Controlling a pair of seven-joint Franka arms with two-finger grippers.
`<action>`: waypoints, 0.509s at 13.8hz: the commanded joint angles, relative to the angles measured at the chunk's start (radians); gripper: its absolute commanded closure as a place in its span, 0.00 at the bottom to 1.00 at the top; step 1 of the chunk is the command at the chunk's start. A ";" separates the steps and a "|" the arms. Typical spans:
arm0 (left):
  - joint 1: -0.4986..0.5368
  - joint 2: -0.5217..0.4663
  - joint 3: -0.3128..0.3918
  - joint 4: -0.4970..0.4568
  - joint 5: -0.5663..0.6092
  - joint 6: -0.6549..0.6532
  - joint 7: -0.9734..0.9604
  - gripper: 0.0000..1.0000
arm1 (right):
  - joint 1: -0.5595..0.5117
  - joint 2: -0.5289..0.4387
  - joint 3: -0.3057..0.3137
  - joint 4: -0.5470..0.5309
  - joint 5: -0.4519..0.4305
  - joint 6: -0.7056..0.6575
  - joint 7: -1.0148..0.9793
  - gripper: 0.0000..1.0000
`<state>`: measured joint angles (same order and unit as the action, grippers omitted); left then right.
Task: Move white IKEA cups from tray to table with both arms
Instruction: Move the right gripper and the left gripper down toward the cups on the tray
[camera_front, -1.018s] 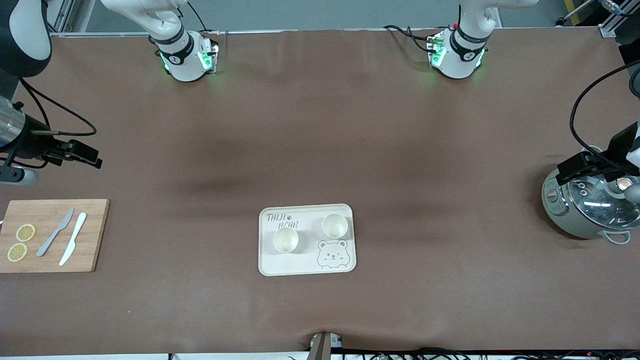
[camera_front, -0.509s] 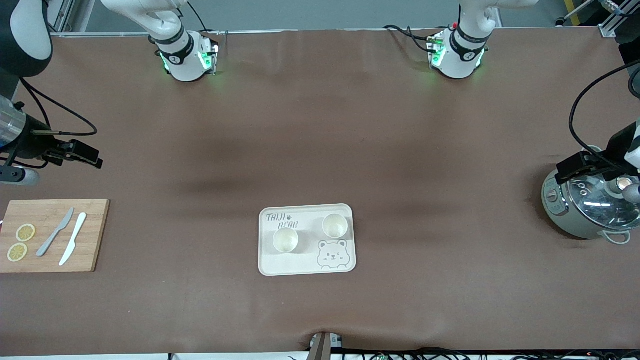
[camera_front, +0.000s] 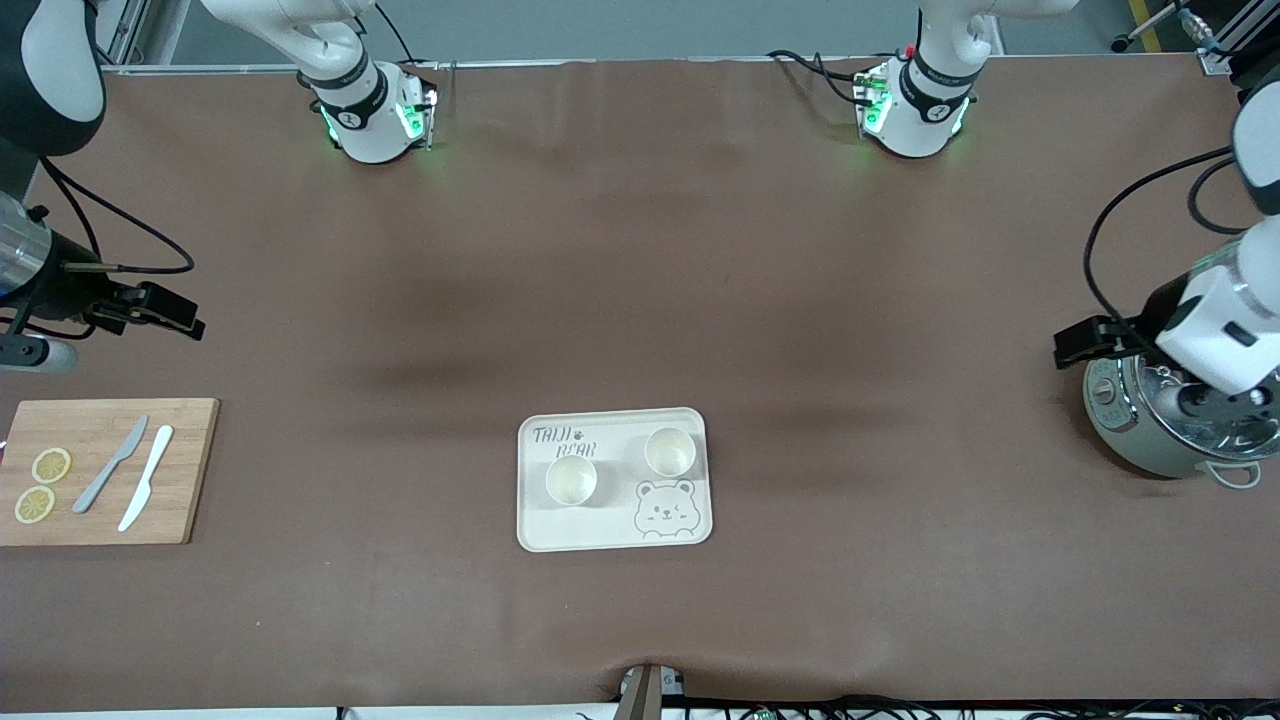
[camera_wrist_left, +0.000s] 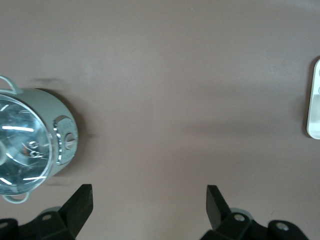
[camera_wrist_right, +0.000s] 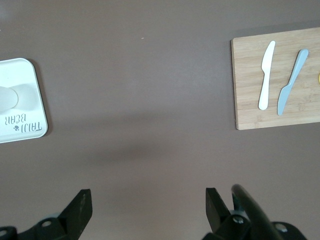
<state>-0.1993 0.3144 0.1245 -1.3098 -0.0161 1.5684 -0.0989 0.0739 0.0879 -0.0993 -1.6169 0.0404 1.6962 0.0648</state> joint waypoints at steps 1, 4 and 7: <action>-0.044 0.044 0.000 0.007 -0.024 0.045 -0.079 0.00 | 0.001 0.038 0.012 0.047 0.006 0.003 0.003 0.00; -0.116 0.118 0.000 0.009 -0.050 0.123 -0.232 0.00 | 0.027 0.096 0.013 0.110 0.019 0.008 0.023 0.00; -0.193 0.185 0.000 0.012 -0.051 0.238 -0.382 0.00 | 0.061 0.131 0.013 0.133 0.044 0.008 0.088 0.00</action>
<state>-0.3508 0.4624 0.1184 -1.3133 -0.0447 1.7533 -0.4032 0.1094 0.1815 -0.0837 -1.5340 0.0706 1.7159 0.1051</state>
